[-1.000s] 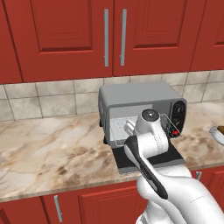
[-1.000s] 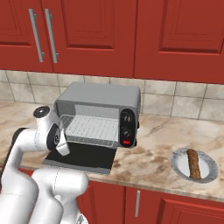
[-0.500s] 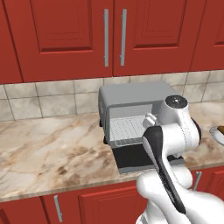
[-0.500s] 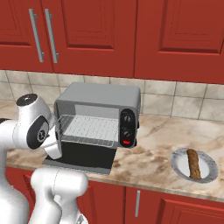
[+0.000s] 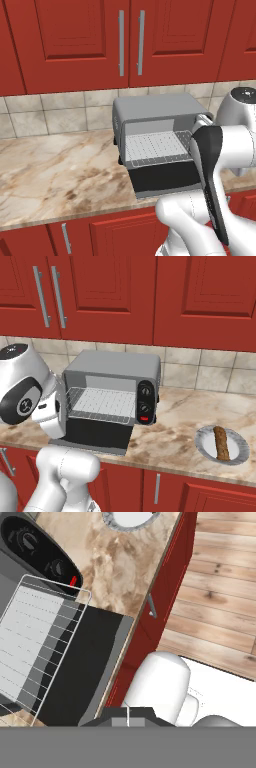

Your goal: Pull the toaster oven rack outwards. Pick up the baguette from the plate and place it on the toaster oven rack. Close the toaster oven door fully and set the temperature to the lowest setting.

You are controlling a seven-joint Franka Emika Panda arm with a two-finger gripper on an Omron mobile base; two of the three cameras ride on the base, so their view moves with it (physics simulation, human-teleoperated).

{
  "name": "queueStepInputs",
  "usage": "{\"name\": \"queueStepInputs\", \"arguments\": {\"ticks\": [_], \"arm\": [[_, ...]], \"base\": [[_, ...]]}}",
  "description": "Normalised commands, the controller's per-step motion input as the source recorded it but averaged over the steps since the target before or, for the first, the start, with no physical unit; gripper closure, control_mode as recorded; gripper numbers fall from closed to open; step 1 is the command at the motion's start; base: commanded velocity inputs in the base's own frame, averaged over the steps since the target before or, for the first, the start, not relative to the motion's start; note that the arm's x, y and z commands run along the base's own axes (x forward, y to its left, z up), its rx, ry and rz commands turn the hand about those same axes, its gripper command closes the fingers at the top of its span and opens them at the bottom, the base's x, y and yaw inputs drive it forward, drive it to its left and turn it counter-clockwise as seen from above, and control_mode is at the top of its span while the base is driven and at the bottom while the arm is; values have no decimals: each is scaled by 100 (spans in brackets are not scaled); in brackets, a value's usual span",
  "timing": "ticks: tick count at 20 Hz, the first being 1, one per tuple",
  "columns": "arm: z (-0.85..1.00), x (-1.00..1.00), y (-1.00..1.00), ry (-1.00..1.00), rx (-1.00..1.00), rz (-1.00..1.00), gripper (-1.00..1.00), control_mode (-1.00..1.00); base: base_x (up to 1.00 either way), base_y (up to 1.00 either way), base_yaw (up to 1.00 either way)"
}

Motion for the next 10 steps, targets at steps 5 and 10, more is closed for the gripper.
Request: {"name": "queueStepInputs", "arguments": {"ticks": [5, 10], "arm": [[6, 4, -46, 16, -7, -6, 100, -100], [-18, 12, -77, 5, -1, -2, 100, -100]], "base": [[0, 0, 0], [0, 0, 0]]}}
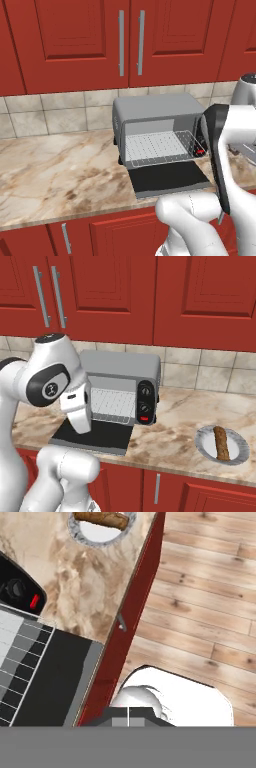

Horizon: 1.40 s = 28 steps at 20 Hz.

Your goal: Pull the toaster oven rack outwards. Pick up the baguette from the plate and place it on the toaster oven rack. Close the toaster oven door fully and set the temperature to the lowest setting.

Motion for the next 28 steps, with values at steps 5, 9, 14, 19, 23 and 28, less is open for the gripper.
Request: {"name": "queueStepInputs", "arguments": {"ticks": [5, 9, 14, 19, 23, 28], "arm": [[-34, 3, -98, -11, 5, 0, -100, -100], [-19, 12, -90, -3, 10, 0, -100, -100], [-3, 7, -94, 0, 9, 1, -100, -100], [0, 15, -83, 1, 5, 0, -100, -100], [-2, 30, -61, 8, 0, 3, -100, -100], [-28, 42, -39, 2, 0, 10, -100, -100]], "base": [[0, 0, 0], [0, 0, 0], [0, 0, 0], [0, 0, 0], [0, 0, 0], [0, 0, 0]]}}
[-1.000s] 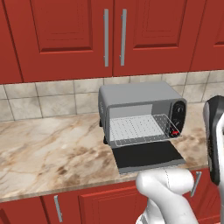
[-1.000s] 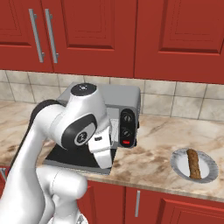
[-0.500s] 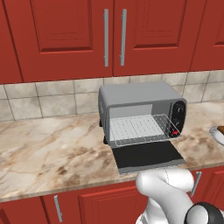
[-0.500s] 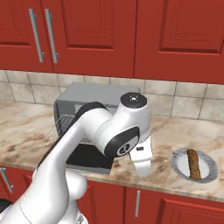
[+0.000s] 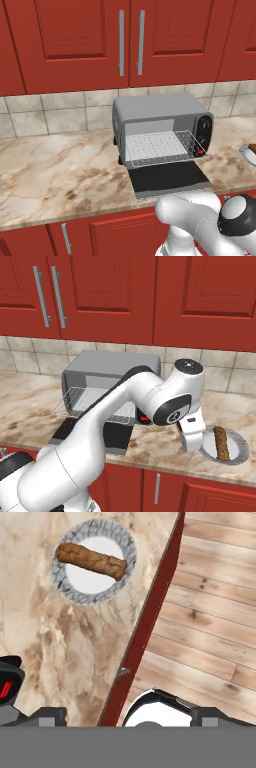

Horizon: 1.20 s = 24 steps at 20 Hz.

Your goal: Pull the toaster oven rack outwards. Pick up the baguette from the plate and place it on the toaster oven rack. Close the toaster oven door fully and set the temperature to the lowest setting.

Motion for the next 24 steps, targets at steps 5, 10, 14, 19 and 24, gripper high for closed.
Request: {"name": "queueStepInputs", "arguments": {"ticks": [5, 10, 14, 19, 24], "arm": [[-68, 44, -8, 3, 0, 5, -100, -100], [-33, 12, -13, 6, -2, -2, -100, -100], [-18, 4, -46, -1, 0, 3, -100, -100], [-7, 11, -34, 0, -1, 5, -100, -100], [0, 18, 0, 0, -6, 11, -100, -100]], "base": [[0, 0, 0], [0, 0, 0], [0, 0, 0], [0, 0, 0], [0, 0, 0]]}}
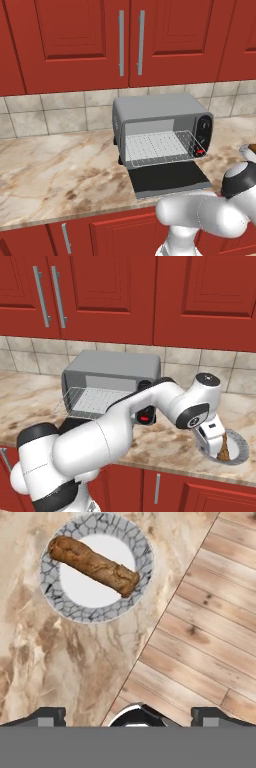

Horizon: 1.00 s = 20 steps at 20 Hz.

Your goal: Pull the toaster oven rack outwards. Pick up the baguette from the plate and place it on the toaster oven rack. Close the toaster oven door fully and set the temperature to the lowest setting.

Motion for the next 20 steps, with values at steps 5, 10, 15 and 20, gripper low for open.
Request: {"name": "queueStepInputs", "arguments": {"ticks": [5, 10, 15, 20], "arm": [[0, 14, 0, 0, -5, 15, -100, -100], [0, 0, 0, -2, -5, 10, -100, -100], [0, 0, 0, -7, -12, 7, -100, -100], [-10, 0, 0, -7, -21, 5, -100, -100]], "base": [[0, 0, 0], [0, 0, 0], [0, 0, 0], [0, 0, 0]]}}
